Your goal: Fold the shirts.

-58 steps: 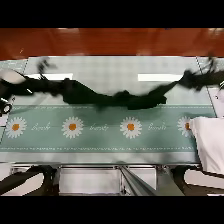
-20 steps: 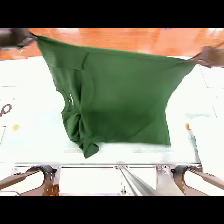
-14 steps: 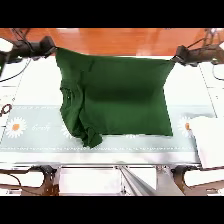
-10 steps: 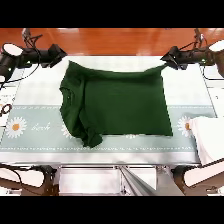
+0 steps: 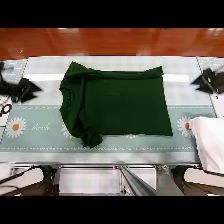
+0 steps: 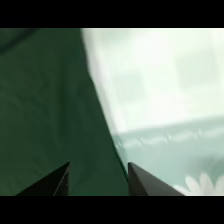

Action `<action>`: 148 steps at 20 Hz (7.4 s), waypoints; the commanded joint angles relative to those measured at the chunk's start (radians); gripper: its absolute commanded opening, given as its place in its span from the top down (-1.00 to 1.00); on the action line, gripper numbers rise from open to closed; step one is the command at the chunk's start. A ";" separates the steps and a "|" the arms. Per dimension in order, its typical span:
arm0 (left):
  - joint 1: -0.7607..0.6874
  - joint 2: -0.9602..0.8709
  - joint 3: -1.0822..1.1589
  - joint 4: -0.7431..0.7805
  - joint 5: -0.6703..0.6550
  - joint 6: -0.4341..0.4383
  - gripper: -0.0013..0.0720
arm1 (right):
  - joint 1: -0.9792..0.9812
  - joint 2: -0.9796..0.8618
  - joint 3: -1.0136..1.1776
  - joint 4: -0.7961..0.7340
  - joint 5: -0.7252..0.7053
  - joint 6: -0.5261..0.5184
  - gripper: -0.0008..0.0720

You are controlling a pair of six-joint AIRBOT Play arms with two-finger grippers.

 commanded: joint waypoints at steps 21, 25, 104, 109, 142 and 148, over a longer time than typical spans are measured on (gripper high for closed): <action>-0.431 0.169 -0.587 -0.071 0.208 -0.062 -0.42 | -0.084 0.264 -0.566 0.178 -0.172 -0.190 -0.16; -0.441 0.125 -0.583 -0.076 0.229 -0.016 0.92 | -0.070 0.262 -0.566 0.137 -0.130 -0.297 -0.17; -0.492 -0.418 0.608 0.648 0.457 -0.421 0.92 | 0.363 -0.437 0.447 0.061 -0.345 -0.029 0.91; -0.472 -0.488 0.623 0.624 0.438 -0.400 0.92 | 0.363 -0.518 0.544 0.060 -0.332 -0.023 0.91; -0.282 -0.493 0.447 0.223 -0.204 0.029 0.79 | 0.378 -0.556 0.494 -0.138 0.163 0.037 0.53; -0.188 -0.377 0.431 0.234 -0.272 -0.114 -0.42 | 0.321 -0.420 0.491 -0.204 0.269 0.100 -0.15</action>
